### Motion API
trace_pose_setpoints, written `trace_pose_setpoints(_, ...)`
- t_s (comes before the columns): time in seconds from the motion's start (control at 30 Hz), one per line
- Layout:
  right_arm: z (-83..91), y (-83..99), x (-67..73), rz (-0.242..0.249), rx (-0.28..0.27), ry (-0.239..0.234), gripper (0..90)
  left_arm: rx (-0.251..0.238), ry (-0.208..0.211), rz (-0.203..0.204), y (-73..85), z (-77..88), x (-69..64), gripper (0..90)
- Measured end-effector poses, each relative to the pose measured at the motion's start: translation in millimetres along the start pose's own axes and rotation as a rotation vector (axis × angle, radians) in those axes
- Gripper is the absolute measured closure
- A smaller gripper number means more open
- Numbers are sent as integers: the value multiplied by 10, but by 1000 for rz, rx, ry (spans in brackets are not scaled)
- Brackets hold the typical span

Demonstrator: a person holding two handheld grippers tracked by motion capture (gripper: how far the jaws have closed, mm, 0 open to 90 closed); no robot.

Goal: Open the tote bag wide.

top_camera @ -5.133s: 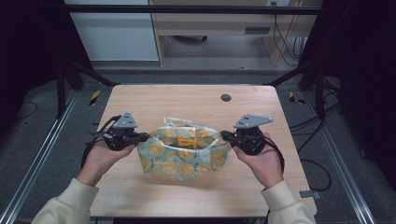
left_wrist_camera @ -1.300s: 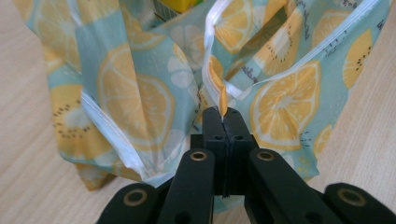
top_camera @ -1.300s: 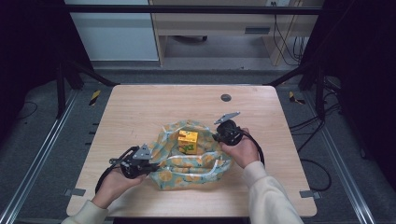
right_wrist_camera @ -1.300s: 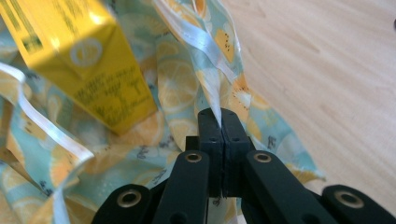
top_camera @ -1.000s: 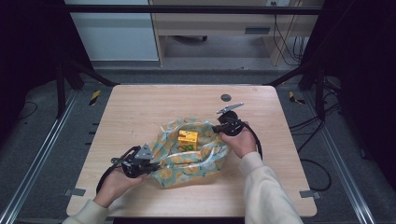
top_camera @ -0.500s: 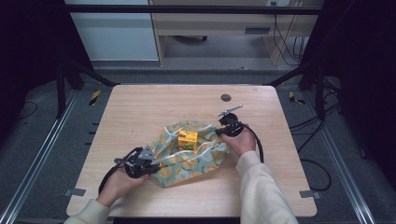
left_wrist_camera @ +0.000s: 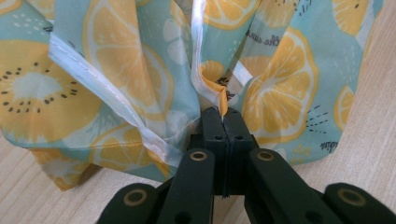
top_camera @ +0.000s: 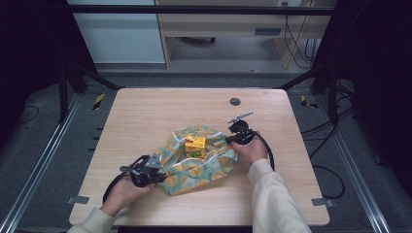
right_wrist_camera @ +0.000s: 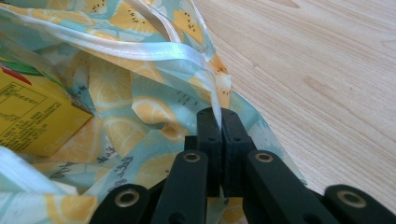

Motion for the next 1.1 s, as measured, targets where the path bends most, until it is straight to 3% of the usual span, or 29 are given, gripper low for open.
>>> trace_pose_setpoints(0.13, 32, -9, -5, 2, -13, 8, 798, -3, -4, -3, -3, 4, -11, 900)
trace_pose_setpoints(0.23, 92, -29, -1, 6, -36, 21, 646, -13, -12, -5, -3, 23, -9, 892)
trace_pose_setpoints(0.27, 173, -50, 4, 13, -64, 40, 547, -16, -13, -5, -4, 29, -10, 875)
trace_pose_setpoints(0.33, 207, -57, 12, 8, -70, 48, 504, -29, -17, -3, -12, 47, -12, 868)
trace_pose_setpoints(0.43, 360, -93, 43, 29, -109, 68, 412, -50, -32, 1, -30, 86, -17, 807)
trace_pose_setpoints(0.57, 608, -147, 101, 51, -168, 83, 295, -114, -77, 9, -77, 183, -21, 649)
trace_pose_setpoints(0.67, 742, -168, 149, 64, -197, 80, 248, -167, -98, 26, -134, 284, -15, 523)
trace_pose_setpoints(0.83, 970, -142, 259, 82, -245, 76, 221, -233, -112, 44, -221, 451, 4, 413)
trace_pose_setpoints(0.97, 1123, -27, 392, 110, -267, 61, 211, -273, -144, 41, -314, 595, 67, 409)
trace_pose_setpoints(1.1, 1167, 167, 500, 116, -260, 43, 197, -270, -173, 47, -414, 608, 180, 408)
Point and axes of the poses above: each handheld gripper's, and its own axes: z roughly backward along the jaws, y roughly out of its underside, x roughly to its left, the point moved 4 cm from there along -z, roughly forward along the jaws, and after that the axes turned 1 degree about y, right-handed, at the moved point
